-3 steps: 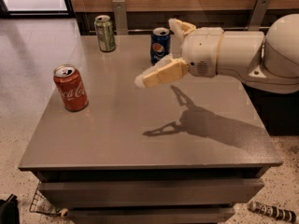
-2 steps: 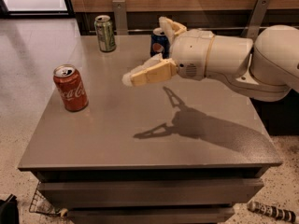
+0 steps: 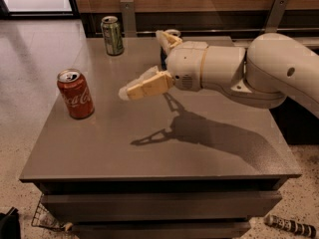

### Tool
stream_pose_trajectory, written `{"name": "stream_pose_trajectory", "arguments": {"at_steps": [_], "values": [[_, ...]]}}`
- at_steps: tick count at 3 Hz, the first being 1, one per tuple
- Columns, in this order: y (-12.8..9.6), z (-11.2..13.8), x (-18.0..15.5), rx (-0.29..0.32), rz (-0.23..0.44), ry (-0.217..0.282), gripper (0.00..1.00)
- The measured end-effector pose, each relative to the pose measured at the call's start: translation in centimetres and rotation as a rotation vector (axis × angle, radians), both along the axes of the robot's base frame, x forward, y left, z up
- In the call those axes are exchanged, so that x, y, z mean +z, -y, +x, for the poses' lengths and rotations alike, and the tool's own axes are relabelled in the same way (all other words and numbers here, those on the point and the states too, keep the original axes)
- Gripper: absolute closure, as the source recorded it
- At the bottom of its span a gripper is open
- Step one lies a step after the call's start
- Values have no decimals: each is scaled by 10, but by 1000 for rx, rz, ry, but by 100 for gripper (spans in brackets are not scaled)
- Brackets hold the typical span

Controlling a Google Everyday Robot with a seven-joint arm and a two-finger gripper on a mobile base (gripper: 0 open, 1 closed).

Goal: Pick coke can

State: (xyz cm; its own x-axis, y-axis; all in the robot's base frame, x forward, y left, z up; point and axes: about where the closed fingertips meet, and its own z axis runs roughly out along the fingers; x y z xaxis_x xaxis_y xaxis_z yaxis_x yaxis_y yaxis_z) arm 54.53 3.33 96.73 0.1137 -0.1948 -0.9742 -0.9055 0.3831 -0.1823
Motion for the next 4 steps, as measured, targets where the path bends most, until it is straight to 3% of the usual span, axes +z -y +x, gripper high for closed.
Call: {"name": "stream_pose_trajectory", "arguments": {"at_steps": [2,4], "values": [[-65,6,-53,68,-35,-45,0],[-122,9,-83,166,4,-50,0]]}}
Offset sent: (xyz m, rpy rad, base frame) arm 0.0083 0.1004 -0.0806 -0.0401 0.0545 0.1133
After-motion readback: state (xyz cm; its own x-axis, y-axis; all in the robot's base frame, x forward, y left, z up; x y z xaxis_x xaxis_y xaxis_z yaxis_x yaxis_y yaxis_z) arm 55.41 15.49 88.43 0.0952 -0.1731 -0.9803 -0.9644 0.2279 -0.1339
